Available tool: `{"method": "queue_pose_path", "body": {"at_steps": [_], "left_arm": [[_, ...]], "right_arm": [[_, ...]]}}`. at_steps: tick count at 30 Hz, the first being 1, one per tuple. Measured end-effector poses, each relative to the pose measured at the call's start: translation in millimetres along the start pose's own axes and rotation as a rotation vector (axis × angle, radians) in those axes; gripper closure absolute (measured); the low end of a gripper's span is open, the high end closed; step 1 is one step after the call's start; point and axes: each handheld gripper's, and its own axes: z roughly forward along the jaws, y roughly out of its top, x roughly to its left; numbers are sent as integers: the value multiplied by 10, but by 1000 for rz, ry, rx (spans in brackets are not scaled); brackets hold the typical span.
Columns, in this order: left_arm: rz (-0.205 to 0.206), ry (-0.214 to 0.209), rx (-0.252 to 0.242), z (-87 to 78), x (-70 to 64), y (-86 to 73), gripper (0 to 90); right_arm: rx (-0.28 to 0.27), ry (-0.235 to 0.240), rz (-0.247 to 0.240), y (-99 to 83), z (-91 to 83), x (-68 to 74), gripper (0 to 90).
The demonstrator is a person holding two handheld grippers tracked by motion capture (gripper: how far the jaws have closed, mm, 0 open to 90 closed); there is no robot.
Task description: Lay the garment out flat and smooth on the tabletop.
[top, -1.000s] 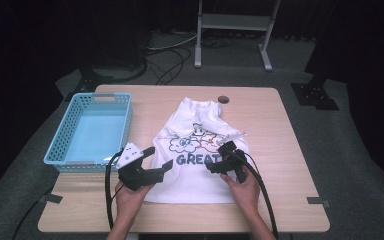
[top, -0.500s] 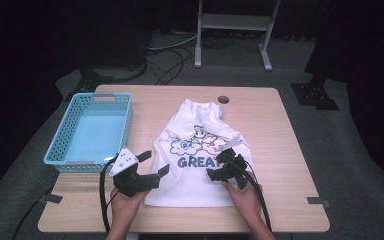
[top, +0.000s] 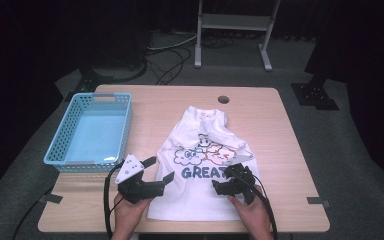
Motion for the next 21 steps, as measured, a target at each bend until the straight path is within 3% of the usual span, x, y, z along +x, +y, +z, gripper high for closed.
{"method": "queue_pose_path", "body": {"at_steps": [6, 10, 13, 17, 21], "left_arm": [[18, -5, 1, -33, -95, -54, 194], [29, -12, -11, -52, -146, -89, 194], [38, -22, -21, -46, -163, -102, 191], [44, -42, -24, -28, -179, -121, 183], [53, -51, -23, -21, -209, -133, 183]], "right_arm": [[-10, 14, -15, -108, -77, 2, 233], [-29, 53, -61, -163, -91, -29, 190], [-14, 100, -126, -152, -76, -66, 123], [3, 143, -160, -137, -77, -109, 102], [-19, 160, -149, -66, -113, -212, 88]]}}
